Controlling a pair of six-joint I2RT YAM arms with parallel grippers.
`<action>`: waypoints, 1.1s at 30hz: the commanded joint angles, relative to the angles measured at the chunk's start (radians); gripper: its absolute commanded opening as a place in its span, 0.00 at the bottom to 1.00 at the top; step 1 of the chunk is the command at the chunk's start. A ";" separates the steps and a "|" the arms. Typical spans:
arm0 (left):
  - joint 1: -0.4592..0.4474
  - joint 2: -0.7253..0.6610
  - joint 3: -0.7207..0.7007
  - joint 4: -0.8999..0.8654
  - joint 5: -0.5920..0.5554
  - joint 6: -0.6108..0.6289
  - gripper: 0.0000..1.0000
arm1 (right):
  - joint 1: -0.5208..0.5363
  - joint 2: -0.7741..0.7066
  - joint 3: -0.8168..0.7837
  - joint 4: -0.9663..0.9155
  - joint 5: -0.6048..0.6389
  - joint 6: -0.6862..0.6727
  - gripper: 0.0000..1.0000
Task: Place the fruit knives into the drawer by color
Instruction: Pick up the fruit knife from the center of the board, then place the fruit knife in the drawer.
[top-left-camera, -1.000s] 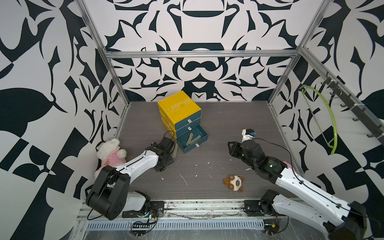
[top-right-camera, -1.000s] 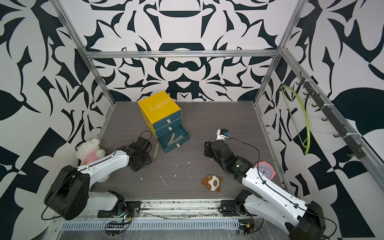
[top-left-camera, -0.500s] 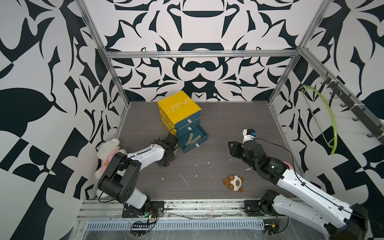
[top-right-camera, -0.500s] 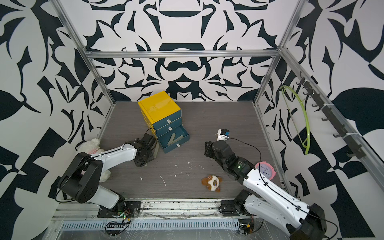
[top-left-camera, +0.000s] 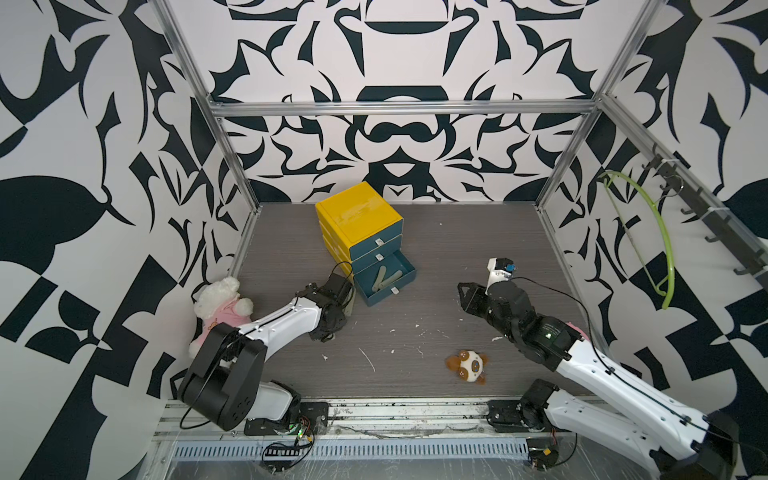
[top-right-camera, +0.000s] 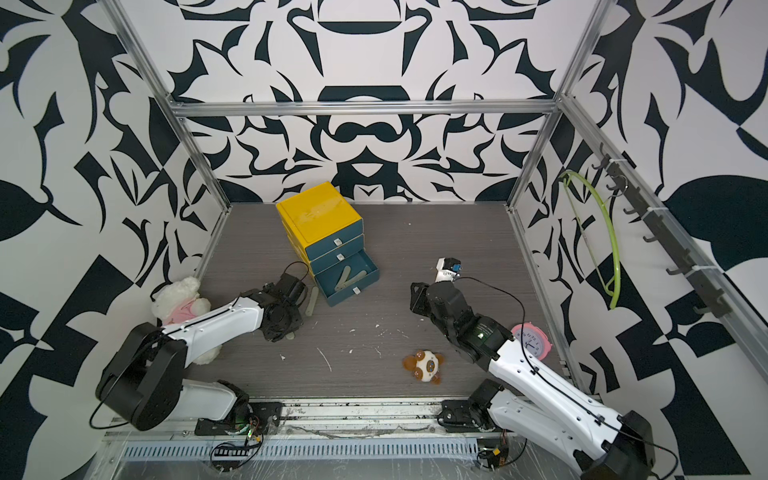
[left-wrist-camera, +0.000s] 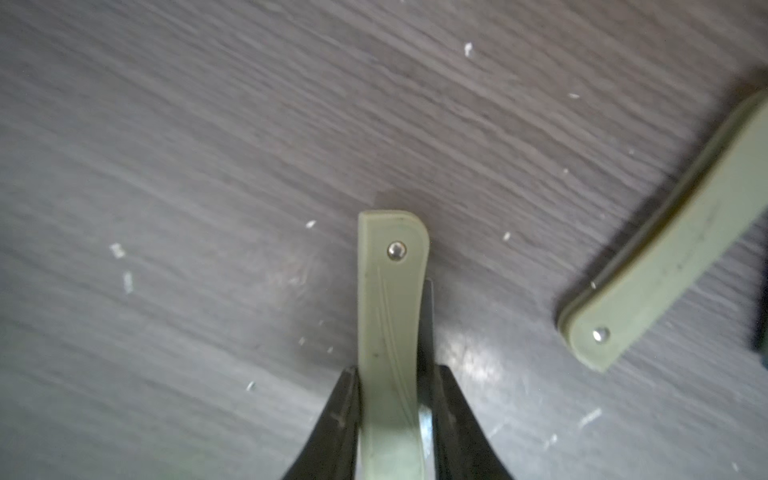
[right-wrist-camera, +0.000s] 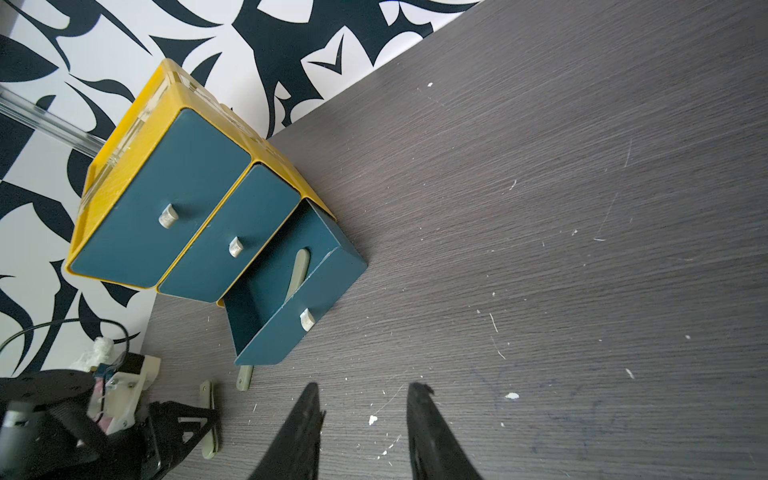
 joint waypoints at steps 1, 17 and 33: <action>-0.058 -0.124 0.019 -0.077 -0.042 -0.010 0.23 | -0.004 -0.003 0.021 -0.001 0.023 -0.003 0.37; -0.523 0.147 0.523 -0.084 -0.585 0.240 0.24 | -0.006 -0.006 0.029 -0.042 0.039 -0.006 0.37; -0.377 0.567 0.771 0.069 -0.490 0.384 0.22 | -0.005 -0.144 0.007 -0.146 0.063 0.009 0.37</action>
